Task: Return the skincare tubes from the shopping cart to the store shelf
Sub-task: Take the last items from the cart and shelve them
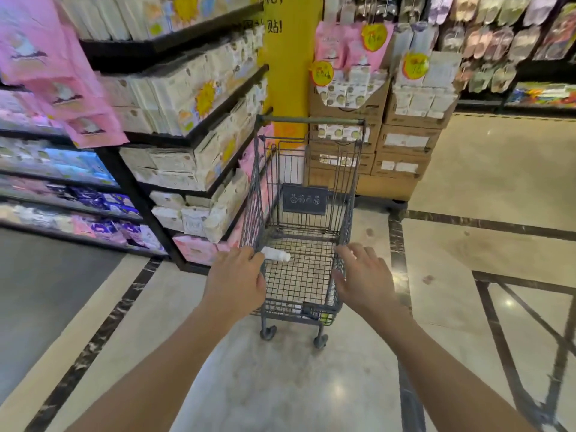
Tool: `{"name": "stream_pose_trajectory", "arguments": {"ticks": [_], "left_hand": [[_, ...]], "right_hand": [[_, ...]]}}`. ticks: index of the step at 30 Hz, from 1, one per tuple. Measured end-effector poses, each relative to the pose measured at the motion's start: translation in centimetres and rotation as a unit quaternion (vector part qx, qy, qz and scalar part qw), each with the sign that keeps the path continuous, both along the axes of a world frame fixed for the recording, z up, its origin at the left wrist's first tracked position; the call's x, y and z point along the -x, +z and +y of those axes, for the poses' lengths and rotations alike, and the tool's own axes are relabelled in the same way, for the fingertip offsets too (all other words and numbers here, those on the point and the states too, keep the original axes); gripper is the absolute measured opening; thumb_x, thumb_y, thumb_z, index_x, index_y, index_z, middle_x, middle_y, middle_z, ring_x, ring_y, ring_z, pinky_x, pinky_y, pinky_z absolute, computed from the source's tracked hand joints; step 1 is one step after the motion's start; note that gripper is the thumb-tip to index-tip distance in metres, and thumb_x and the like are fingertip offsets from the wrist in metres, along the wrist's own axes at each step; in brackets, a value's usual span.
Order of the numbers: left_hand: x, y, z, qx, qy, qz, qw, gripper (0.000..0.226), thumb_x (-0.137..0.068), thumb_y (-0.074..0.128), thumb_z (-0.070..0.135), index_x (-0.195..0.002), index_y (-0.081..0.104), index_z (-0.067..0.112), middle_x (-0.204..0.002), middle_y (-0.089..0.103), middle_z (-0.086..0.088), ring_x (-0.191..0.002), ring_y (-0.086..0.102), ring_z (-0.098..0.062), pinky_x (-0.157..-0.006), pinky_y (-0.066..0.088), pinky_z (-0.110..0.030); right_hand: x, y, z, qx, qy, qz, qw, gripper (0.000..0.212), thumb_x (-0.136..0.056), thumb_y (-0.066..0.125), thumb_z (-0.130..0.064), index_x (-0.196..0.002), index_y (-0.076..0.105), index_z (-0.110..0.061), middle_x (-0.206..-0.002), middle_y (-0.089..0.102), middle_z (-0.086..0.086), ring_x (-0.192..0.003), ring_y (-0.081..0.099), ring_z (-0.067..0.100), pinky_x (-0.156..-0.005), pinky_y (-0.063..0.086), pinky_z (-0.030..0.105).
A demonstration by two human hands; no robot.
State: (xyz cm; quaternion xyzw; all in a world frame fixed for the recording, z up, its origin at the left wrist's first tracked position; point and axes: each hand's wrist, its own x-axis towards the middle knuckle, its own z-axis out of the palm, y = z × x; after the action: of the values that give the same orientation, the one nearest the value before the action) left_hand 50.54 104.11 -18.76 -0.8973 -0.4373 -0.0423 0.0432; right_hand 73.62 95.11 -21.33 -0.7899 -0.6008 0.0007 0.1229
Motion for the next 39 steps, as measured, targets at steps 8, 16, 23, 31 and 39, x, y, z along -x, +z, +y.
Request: {"name": "stream_pose_trajectory", "arguments": {"ticks": [8, 16, 23, 31, 39], "left_hand": [[-3.7, -5.2, 9.9, 0.065, 0.012, 0.015, 0.998, 0.033, -0.077, 0.054, 0.028, -0.105, 0.067, 0.017, -0.092, 0.063, -0.002, -0.088, 0.060, -0.023, -0.076, 0.049, -0.039], [-7.2, -12.7, 22.5, 0.141, -0.014, 0.054, 0.988, 0.034, -0.085, 0.049, 0.032, -0.115, 0.061, 0.020, -0.107, 0.062, -0.001, -0.101, 0.057, -0.021, -0.089, 0.049, -0.039], [-9.1, -21.1, 31.0, 0.204, -0.035, 0.111, 0.972, 0.032, -0.082, 0.053, 0.026, -0.110, 0.064, 0.016, -0.100, 0.062, -0.004, -0.093, 0.060, -0.023, -0.084, 0.050, -0.040], [-11.9, -32.7, 33.7, 0.248, -0.057, 0.183, 0.949, 0.038, -0.085, 0.056, 0.033, -0.119, 0.058, 0.015, -0.118, 0.058, -0.008, -0.102, 0.058, -0.025, -0.088, 0.051, -0.043], [-13.3, -45.5, 33.9, 0.417, 0.177, 0.040, 0.890, 0.040, -0.093, 0.055, 0.043, -0.119, 0.060, 0.013, -0.119, 0.063, -0.008, -0.103, 0.062, -0.026, -0.076, 0.049, -0.037]], "right_hand": [[-2.1, -4.9, 10.4, 0.051, 0.027, 0.008, 0.998, 0.040, -0.089, 0.057, -0.037, -0.126, 0.053, -0.024, -0.125, 0.057, 0.000, -0.113, 0.054, 0.024, -0.090, 0.050, 0.041], [-3.7, -11.1, 20.7, 0.130, 0.007, 0.029, 0.991, 0.042, -0.087, 0.061, -0.032, -0.128, 0.054, -0.022, -0.126, 0.059, 0.003, -0.113, 0.056, 0.027, -0.090, 0.053, 0.044], [-4.5, -18.9, 25.5, 0.229, -0.017, 0.068, 0.971, 0.043, -0.089, 0.059, -0.031, -0.129, 0.052, -0.021, -0.123, 0.059, 0.005, -0.112, 0.057, 0.028, -0.088, 0.052, 0.044], [-5.3, -30.8, 25.0, 0.405, -0.037, 0.131, 0.904, 0.050, -0.091, 0.058, -0.027, -0.139, 0.043, -0.020, -0.136, 0.050, 0.004, -0.125, 0.047, 0.027, -0.098, 0.045, 0.041], [-4.7, -42.7, 23.6, 0.494, 0.015, 0.168, 0.853, 0.062, -0.087, 0.061, -0.018, -0.144, 0.036, -0.021, -0.143, 0.046, 0.003, -0.128, 0.043, 0.027, -0.099, 0.045, 0.042]]}}
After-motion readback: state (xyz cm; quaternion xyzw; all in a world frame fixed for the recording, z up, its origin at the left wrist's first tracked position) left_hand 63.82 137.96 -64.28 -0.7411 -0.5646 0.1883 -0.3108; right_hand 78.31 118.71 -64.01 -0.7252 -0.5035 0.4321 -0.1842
